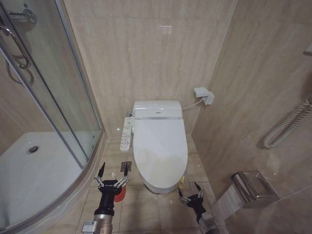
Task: Open the toilet lid, clean the toilet bowl with a toilet brush, close the toilet lid, and flush.
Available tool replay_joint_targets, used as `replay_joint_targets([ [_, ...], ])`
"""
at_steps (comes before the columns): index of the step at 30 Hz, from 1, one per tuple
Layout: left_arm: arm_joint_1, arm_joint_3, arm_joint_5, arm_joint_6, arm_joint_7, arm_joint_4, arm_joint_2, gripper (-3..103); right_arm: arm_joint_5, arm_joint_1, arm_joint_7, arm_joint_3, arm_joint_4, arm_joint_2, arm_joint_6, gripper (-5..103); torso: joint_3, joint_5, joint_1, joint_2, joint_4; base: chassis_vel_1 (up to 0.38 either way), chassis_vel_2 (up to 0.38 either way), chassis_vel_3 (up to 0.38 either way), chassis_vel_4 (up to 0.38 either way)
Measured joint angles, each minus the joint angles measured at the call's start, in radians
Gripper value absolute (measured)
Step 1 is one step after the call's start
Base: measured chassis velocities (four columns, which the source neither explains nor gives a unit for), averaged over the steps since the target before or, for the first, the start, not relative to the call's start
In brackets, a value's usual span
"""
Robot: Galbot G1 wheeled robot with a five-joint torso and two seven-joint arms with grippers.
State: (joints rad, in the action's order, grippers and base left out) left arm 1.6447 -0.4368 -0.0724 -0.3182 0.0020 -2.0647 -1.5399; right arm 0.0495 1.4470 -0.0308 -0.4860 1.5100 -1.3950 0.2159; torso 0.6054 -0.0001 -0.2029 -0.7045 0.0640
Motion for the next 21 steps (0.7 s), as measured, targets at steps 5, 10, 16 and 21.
replay_joint_targets([
  [5, 0.000, 0.000, 0.000, 0.000, 0.000, 0.000, 0.000, 100, 0.000, -0.012, 0.008, 0.001, -0.015, -0.007, 0.003, 88, 0.000, 0.0000, 0.000, 0.000, 0.0000, 0.000, 0.000, 0.000, 0.000],
  [10, 0.000, 0.000, 0.000, 0.000, 0.000, 0.000, 0.000, 100, 0.000, -0.017, 0.009, 0.014, -0.011, -0.031, 0.003, 88, 0.000, 0.0000, 0.000, 0.000, 0.0000, 0.000, 0.000, 0.000, 0.000],
  [16, 0.000, 0.000, 0.000, 0.000, 0.000, 0.000, 0.000, 100, 0.003, -0.030, 0.010, 0.009, -0.024, -0.047, 0.003, 84, 0.000, 0.0000, 0.000, 0.000, 0.0003, 0.000, 0.000, 0.000, 0.000],
  [21, 0.000, 0.000, 0.000, 0.000, 0.000, 0.000, 0.000, 100, 0.009, -0.038, 0.014, 0.005, -0.032, -0.046, 0.007, 58, 0.000, 0.0002, 0.000, 0.000, -0.0002, 0.000, 0.000, 0.000, 0.000],
])
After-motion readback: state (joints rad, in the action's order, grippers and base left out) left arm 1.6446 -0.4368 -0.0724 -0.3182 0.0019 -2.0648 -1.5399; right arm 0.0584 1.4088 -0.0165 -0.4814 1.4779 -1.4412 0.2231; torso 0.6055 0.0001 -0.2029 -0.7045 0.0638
